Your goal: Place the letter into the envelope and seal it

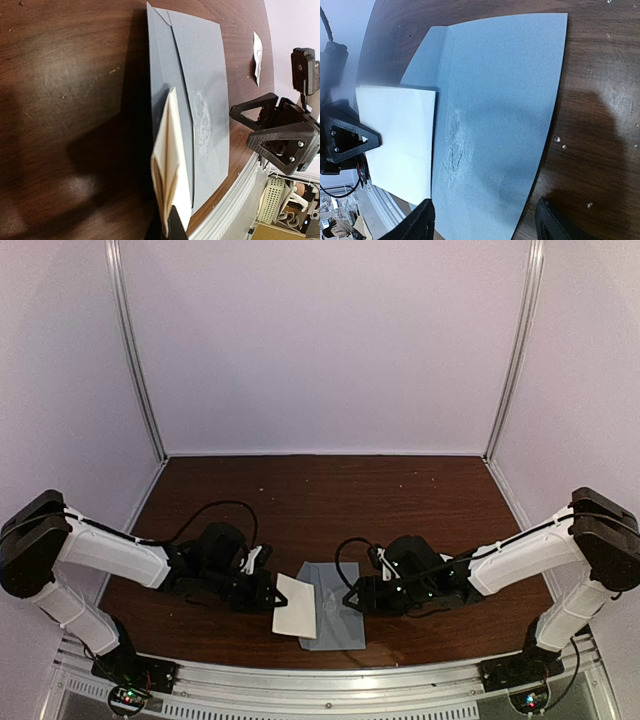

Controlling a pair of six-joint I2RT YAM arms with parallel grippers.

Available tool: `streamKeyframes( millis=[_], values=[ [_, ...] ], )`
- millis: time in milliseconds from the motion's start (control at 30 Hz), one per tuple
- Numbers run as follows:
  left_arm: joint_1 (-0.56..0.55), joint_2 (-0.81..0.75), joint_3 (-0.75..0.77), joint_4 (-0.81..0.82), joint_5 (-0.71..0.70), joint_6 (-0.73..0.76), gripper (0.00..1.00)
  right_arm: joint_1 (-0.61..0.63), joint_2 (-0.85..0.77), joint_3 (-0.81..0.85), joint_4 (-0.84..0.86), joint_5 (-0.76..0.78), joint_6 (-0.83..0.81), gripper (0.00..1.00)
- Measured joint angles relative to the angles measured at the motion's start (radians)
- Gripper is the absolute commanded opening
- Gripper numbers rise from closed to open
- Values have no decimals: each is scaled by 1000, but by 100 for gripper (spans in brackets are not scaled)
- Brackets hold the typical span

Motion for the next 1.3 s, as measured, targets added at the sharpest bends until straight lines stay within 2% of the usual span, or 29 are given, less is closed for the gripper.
streamKeyframes(
  millis=[1300],
  values=[
    [0,97,39,20,24,59,0,1,30,19,19,-20,0,65]
  ],
)
